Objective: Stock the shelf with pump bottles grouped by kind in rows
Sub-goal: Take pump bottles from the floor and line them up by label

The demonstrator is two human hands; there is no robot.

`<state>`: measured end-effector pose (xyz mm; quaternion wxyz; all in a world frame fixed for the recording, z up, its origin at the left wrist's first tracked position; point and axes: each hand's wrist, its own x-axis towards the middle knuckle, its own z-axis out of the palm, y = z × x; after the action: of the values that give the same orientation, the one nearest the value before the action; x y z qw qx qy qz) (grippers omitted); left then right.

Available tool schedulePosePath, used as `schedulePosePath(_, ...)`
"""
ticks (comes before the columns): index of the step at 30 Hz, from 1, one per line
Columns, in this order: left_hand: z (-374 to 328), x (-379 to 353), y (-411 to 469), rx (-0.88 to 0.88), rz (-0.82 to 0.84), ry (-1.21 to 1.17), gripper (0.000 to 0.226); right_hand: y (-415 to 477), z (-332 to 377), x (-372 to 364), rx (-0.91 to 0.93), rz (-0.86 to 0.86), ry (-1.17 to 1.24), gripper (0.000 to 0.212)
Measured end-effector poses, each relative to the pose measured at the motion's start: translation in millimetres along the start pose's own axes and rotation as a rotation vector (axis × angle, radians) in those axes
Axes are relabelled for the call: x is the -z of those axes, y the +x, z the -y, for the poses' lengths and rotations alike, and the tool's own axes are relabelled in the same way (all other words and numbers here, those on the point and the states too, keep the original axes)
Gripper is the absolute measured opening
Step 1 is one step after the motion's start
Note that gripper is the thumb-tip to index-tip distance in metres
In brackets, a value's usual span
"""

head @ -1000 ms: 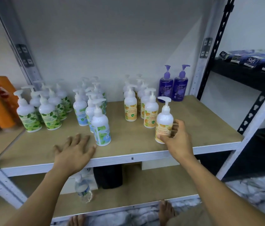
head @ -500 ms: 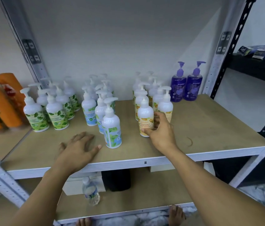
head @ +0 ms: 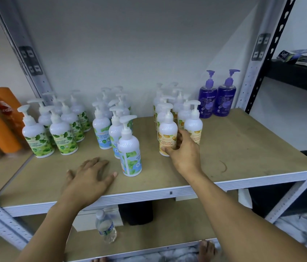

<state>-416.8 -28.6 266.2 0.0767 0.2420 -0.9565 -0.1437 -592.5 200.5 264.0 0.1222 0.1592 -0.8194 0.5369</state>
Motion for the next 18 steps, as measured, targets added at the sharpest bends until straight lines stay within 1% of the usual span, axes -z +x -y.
schedulePosePath(4,-1,1,-2,0.001,0.005,-0.004,0.061,-5,1,3,-0.021,-0.006,-0.035,0.048)
schedulePosePath(9,-4,3,-3,0.006,0.012,-0.003,0.062,-7,3,-2,-0.015,-0.026,-0.085,0.053)
schedulePosePath(12,-5,3,-4,0.012,0.015,-0.008,0.062,-3,2,-2,-0.031,-0.007,-0.092,0.052)
schedulePosePath(18,-6,3,-5,0.019,0.023,-0.012,0.061,2,-3,-1,-0.113,0.048,-0.028,0.046)
